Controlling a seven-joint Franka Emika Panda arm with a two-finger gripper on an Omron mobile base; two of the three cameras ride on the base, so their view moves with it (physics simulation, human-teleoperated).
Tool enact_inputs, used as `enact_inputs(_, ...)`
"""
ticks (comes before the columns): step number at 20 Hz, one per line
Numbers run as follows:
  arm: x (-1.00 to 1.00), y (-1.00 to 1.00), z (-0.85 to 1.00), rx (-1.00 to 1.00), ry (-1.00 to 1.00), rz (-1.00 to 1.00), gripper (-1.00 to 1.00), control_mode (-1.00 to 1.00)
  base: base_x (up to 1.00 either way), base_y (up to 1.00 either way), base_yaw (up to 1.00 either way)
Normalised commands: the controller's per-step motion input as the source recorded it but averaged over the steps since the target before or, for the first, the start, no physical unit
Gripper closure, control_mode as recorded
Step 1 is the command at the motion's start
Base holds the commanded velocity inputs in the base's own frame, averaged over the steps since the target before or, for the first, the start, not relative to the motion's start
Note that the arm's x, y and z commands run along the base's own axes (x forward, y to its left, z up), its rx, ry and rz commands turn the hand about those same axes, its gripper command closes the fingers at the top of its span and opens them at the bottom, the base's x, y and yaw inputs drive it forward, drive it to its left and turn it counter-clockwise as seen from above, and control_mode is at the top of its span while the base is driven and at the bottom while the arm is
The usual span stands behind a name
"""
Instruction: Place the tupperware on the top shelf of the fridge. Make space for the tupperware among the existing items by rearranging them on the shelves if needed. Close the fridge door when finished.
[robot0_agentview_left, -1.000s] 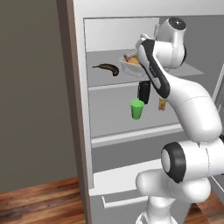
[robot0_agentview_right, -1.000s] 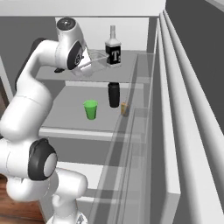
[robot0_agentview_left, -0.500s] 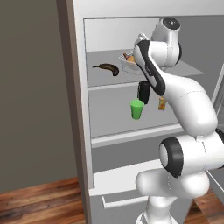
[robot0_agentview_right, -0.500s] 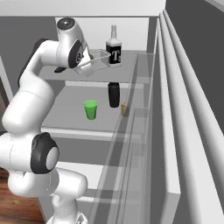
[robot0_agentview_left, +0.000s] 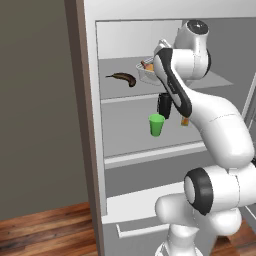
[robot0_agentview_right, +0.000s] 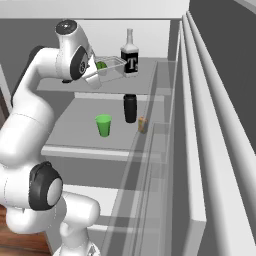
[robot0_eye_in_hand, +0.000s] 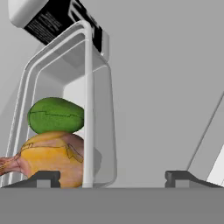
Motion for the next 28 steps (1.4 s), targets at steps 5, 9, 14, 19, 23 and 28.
enact_inputs(5, -0.98, 0.21, 0.00, -0.06, -0.13, 0.01, -1.00, -1.00, 0.00, 0.00, 0.00)
enact_inputs(9, -1.00, 0.19, -0.01, -0.09, -0.15, 0.01, -1.00, -1.00, 0.00, 0.00, 0.00)
enact_inputs(14, -1.00, 0.07, 0.00, -0.07, -0.05, 0.07, -1.00, -1.00, 0.00, 0.00, 0.00)
enact_inputs(19, -1.00, 0.00, 0.00, -0.09, 0.07, 0.19, -1.00, -1.00, 0.00, 0.00, 0.00)
enact_inputs(23, -1.00, 0.00, -0.04, -0.12, 0.20, 0.27, -1.00, -1.00, 0.00, 0.00, 0.00)
enact_inputs(28, -0.75, 0.00, -0.39, -0.16, 0.21, 0.22, -1.00, -1.00, 0.00, 0.00, 0.00)
